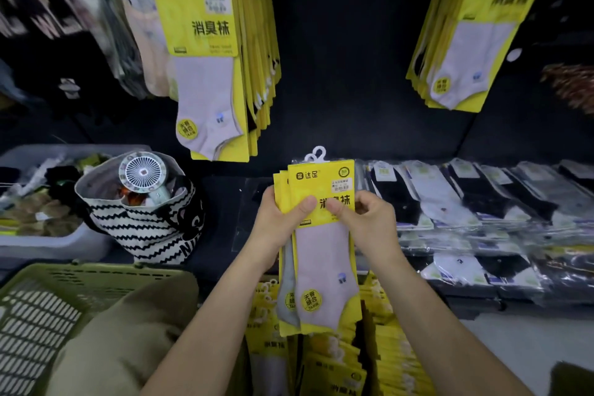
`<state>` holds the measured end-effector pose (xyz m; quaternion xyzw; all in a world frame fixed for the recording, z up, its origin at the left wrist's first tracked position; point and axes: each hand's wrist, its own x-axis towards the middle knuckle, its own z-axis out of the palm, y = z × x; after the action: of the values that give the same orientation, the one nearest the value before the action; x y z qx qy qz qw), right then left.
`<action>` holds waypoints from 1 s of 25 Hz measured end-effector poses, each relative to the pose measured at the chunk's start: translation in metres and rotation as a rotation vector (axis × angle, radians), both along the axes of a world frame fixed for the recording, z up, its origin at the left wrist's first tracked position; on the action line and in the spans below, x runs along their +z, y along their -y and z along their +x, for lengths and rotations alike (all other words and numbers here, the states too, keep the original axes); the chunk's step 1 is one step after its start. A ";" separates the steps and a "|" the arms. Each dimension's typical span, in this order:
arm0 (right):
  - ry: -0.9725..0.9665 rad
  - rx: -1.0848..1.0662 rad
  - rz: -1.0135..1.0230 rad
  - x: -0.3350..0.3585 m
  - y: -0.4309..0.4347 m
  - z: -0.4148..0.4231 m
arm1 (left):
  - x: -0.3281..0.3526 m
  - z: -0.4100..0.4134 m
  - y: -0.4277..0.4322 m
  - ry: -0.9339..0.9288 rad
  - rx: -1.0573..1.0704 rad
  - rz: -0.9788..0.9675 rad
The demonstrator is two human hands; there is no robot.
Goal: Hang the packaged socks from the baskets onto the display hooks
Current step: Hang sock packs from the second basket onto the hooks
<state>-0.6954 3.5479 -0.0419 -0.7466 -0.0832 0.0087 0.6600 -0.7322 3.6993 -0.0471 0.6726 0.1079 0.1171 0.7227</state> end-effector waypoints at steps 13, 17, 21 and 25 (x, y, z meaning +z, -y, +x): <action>-0.039 0.043 0.348 0.084 -0.014 0.065 | 0.081 0.043 -0.040 0.126 0.074 0.078; 0.026 -0.084 0.378 0.130 0.000 0.099 | 0.107 0.044 -0.038 0.150 0.063 0.071; 0.256 -0.107 0.164 0.167 -0.013 0.122 | 0.136 0.041 -0.035 0.193 0.062 0.148; 0.413 -0.079 0.097 0.199 -0.040 0.128 | 0.164 0.038 -0.041 0.267 0.070 0.169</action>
<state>-0.5676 3.5874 0.1572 -0.7024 -0.1879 -0.1744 0.6640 -0.6947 3.7405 0.1166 0.7053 0.0240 0.2389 0.6670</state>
